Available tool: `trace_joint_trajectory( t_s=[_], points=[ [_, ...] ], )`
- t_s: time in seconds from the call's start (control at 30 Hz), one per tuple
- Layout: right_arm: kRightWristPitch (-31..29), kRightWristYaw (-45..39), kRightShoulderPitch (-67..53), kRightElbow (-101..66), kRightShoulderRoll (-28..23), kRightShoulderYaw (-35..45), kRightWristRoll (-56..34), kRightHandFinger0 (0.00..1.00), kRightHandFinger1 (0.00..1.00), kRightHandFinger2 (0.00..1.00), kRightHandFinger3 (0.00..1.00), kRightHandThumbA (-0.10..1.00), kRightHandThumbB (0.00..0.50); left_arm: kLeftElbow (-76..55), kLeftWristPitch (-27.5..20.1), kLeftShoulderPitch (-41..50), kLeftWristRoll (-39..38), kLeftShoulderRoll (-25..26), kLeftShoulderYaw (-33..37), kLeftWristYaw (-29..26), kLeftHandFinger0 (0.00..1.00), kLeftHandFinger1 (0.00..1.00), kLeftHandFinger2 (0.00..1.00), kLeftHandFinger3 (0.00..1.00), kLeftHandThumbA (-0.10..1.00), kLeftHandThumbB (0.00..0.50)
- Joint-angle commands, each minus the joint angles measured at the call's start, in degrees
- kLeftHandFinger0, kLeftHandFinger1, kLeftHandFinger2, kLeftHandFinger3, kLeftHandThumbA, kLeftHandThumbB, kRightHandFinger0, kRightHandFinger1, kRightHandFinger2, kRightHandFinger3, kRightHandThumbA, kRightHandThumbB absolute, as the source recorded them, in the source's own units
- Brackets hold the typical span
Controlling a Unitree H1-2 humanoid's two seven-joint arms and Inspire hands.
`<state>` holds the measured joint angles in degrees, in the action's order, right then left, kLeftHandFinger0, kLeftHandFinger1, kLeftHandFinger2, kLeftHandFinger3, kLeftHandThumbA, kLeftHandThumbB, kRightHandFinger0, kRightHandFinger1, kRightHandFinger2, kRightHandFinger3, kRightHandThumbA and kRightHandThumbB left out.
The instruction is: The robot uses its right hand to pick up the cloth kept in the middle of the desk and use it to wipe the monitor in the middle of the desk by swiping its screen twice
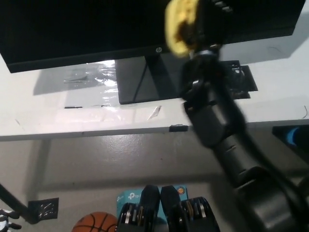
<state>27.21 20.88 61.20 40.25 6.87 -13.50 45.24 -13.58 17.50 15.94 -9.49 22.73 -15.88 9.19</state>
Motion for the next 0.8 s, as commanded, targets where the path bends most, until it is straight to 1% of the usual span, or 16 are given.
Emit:
trace_joint_trajectory(
  t_s=[0.0,0.03,0.07,0.1,0.2,0.27,0.33,0.43,0.47,0.5,0.53,0.6,0.67,0.7,0.73,0.77],
  points=[
    [-0.29,-0.88,5.75,-2.13,3.13,-2.37,1.23,0.00,0.01,0.41,0.18,-0.10,0.097,-1.34,-0.72,0.43,0.64,1.56,0.27,0.84,0.45,0.47,0.62,0.81,0.30,0.213],
    [-0.29,-1.08,6.12,-2.04,3.38,-2.70,1.07,0.00,0.02,0.41,0.19,-0.10,0.079,-1.35,-0.64,0.43,0.66,1.57,0.28,0.85,0.46,0.49,0.62,0.81,0.31,0.219],
    [-0.29,-2.30,7.18,-1.87,3.80,-3.67,0.96,0.00,0.02,0.42,0.30,-0.10,0.043,-1.43,-0.36,0.42,0.78,1.64,0.35,0.82,0.47,0.49,0.62,0.82,0.31,0.213],
    [-0.29,-1.81,7.57,-2.03,3.79,-4.33,0.47,0.00,0.00,0.39,0.64,-0.10,0.074,-1.64,0.04,0.38,0.95,1.62,0.48,0.76,0.48,0.49,0.63,0.83,0.31,0.210],
    [-0.29,-1.97,9.61,-0.08,4.32,-4.39,0.53,0.00,0.00,0.27,0.48,-0.10,0.056,-1.76,0.07,0.53,1.29,1.67,0.56,0.73,0.49,0.51,0.65,0.84,0.31,0.211],
    [-0.29,-2.25,10.06,0.07,4.07,-4.45,0.33,0.00,0.00,0.26,0.38,-0.10,0.078,-1.87,0.22,0.71,1.14,1.66,0.52,0.77,0.50,0.53,0.68,0.84,0.31,0.198],
    [-0.29,-2.00,9.86,-0.27,3.71,-4.61,-0.14,0.00,0.00,0.31,0.32,-0.10,0.098,-1.73,-0.11,0.82,1.14,1.85,0.65,1.04,0.48,0.52,0.68,0.85,0.30,0.187],
    [-0.29,-2.27,9.65,-0.23,3.14,-5.08,0.76,0.00,0.00,0.36,0.38,-0.10,0.101,-1.51,-0.34,0.95,0.88,1.72,0.69,1.12,0.48,0.50,0.66,0.85,0.30,0.182],
    [-0.29,-2.24,9.44,-0.65,2.92,-5.31,0.02,0.00,0.00,0.36,0.47,-0.10,0.083,-1.56,-0.26,1.04,1.09,1.69,0.70,0.94,0.49,0.51,0.66,0.85,0.30,0.181],
    [-1.39,-1.79,8.95,-0.90,2.37,-5.62,-0.40,0.00,0.01,0.37,0.55,-0.10,0.092,-2.02,0.83,1.05,1.19,1.75,0.71,0.74,0.49,0.52,0.66,0.86,0.30,0.185],
    [-1.28,-2.32,8.76,-1.11,2.06,-5.70,-0.54,0.00,0.00,0.31,0.66,-0.10,0.082,-2.01,0.70,1.04,1.17,1.65,0.63,0.65,0.48,0.51,0.65,0.86,0.29,0.185],
    [-0.29,-4.10,8.72,-0.98,1.13,-6.34,1.01,0.00,0.00,0.28,0.54,-0.10,0.058,-1.86,0.04,0.97,0.71,1.43,0.40,0.73,0.44,0.47,0.61,0.83,0.25,0.174],
    [-0.28,-4.07,8.57,-0.90,0.83,-6.16,1.47,0.00,0.00,0.25,0.48,-0.10,0.064,-1.80,-0.04,0.96,0.61,1.46,0.30,0.74,0.42,0.46,0.61,0.83,0.25,0.174],
    [-0.28,-3.63,8.50,-0.78,0.65,-6.04,1.50,0.00,0.00,0.18,0.44,-0.10,0.078,-1.93,0.14,1.00,0.66,1.51,0.23,0.67,0.42,0.46,0.61,0.83,0.26,0.188],
    [-0.29,-3.37,8.33,-0.87,0.28,-6.17,1.47,0.00,0.02,0.21,0.44,-0.10,0.071,-2.10,0.49,1.03,0.65,1.44,0.14,0.52,0.42,0.47,0.61,0.84,0.27,0.190],
    [-0.29,-3.32,8.41,-0.84,0.12,-6.26,1.43,0.00,0.00,0.20,0.45,-0.10,0.072,-2.11,0.61,0.92,0.63,1.39,0.12,0.44,0.42,0.47,0.61,0.83,0.27,0.190]
  ],
)
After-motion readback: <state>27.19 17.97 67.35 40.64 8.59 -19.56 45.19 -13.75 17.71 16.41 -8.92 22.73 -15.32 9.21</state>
